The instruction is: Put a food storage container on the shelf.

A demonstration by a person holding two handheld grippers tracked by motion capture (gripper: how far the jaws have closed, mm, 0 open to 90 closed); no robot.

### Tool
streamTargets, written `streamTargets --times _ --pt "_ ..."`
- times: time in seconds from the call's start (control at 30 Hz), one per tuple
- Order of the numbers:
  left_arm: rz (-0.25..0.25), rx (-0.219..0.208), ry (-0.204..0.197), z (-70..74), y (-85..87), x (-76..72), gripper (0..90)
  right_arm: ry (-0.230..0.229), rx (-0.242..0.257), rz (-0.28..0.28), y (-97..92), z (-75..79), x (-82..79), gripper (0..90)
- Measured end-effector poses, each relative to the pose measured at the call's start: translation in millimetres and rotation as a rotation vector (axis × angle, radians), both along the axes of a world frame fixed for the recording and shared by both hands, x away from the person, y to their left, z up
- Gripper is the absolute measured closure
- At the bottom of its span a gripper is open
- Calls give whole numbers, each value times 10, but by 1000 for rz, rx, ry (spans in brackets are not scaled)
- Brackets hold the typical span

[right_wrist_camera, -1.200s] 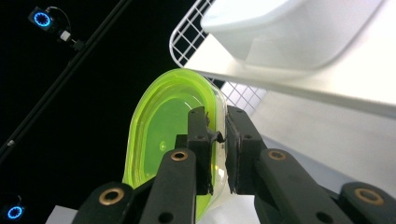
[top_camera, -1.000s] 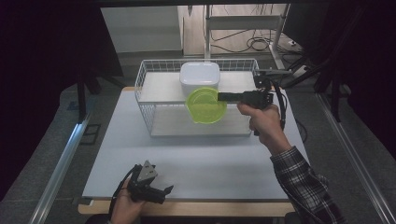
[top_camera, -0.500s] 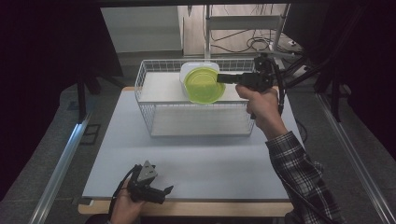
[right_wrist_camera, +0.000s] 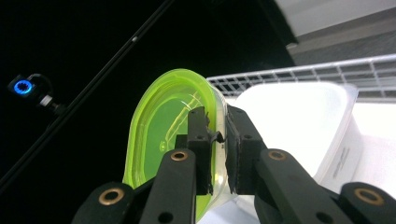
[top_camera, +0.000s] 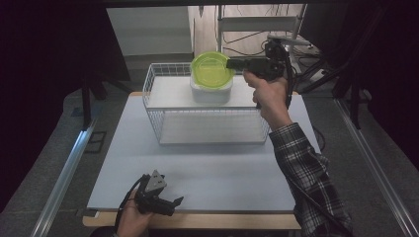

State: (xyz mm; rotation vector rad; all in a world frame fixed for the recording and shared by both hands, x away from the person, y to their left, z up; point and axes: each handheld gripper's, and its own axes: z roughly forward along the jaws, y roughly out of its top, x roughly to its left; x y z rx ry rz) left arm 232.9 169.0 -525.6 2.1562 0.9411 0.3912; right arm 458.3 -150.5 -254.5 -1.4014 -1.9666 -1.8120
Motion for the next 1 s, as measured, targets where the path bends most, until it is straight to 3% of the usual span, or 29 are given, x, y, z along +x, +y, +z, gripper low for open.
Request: streamTargets --times 0.4,0.7,0.83,1.0 --pt "-7 0 14 -11 -2 3 17 0 -41 -119 134 -22 168 814" --pt "-13 8 18 -18 -8 8 17 16 -54 -134 156 -56 223 794" --pt "-14 11 21 -24 -13 10 17 20 -85 -146 171 -64 248 703" --pt "-15 13 25 -28 -14 12 17 26 -90 -145 182 -78 290 716"
